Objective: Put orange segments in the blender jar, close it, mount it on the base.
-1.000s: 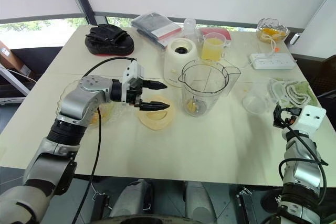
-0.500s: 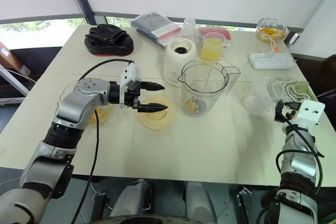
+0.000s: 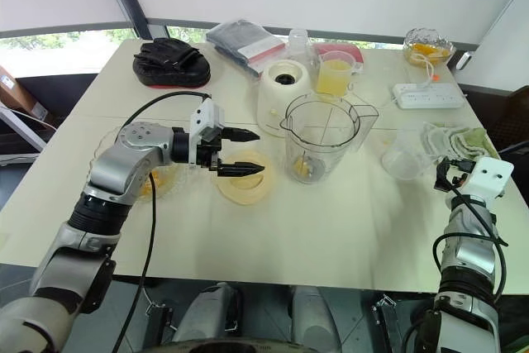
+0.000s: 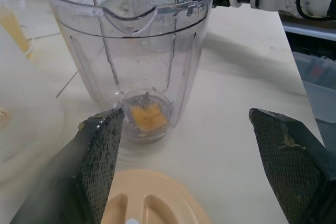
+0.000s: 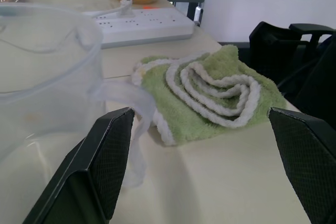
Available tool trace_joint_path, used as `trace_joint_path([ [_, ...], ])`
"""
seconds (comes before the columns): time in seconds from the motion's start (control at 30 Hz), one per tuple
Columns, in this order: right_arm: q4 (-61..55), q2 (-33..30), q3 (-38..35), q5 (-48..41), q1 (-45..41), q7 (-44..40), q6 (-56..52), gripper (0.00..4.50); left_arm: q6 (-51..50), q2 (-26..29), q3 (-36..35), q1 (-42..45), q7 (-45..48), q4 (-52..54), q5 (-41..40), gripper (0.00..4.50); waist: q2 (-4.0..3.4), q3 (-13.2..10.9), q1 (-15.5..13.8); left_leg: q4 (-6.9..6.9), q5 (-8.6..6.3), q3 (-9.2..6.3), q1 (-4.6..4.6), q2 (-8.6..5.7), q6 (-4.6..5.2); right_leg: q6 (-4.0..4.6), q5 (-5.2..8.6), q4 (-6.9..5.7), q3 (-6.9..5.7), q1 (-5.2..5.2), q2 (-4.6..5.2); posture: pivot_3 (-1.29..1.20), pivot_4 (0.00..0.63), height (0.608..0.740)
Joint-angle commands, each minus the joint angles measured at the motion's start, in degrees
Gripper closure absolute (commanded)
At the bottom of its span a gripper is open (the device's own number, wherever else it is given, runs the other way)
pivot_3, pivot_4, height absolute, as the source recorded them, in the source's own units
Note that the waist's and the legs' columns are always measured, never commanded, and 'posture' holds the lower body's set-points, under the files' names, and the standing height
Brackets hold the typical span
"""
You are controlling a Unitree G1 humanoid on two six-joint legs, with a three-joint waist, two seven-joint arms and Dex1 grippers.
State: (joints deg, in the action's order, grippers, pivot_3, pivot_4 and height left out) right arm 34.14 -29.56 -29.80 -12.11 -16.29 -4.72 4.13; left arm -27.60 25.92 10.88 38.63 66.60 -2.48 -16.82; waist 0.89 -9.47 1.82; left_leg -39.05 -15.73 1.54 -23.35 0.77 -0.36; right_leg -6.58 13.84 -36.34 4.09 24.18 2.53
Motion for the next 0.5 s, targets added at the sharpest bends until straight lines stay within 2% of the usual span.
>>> trace_joint_path([
  [0.03, 0.2, -1.3, -0.6, -0.1, -1.3, 0.7, 1.9, 0.28, -0.2, 0.4, 0.2, 1.1, -0.4, 2.3, -0.6, 0.54, 0.00, 0.0, 0.4, 0.00, 0.00, 0.00, 0.00, 0.00, 0.00, 0.00, 0.00, 0.00, 0.00, 0.00, 0.00, 0.00, 0.150, 0.740],
  [0.5, 1.3, -1.6, 0.9, 0.0, -2.8, -0.6, 2.7, 0.28, -1.2, 0.4, 0.4, 1.3, -1.1, 3.2, -1.0, 0.54, -0.01, 0.0, 0.8, 0.02, 0.00, 0.00, 0.01, 0.01, 0.00, -0.01, -0.01, 0.01, 0.01, 0.00, 0.00, 0.00, 0.150, 0.740],
])
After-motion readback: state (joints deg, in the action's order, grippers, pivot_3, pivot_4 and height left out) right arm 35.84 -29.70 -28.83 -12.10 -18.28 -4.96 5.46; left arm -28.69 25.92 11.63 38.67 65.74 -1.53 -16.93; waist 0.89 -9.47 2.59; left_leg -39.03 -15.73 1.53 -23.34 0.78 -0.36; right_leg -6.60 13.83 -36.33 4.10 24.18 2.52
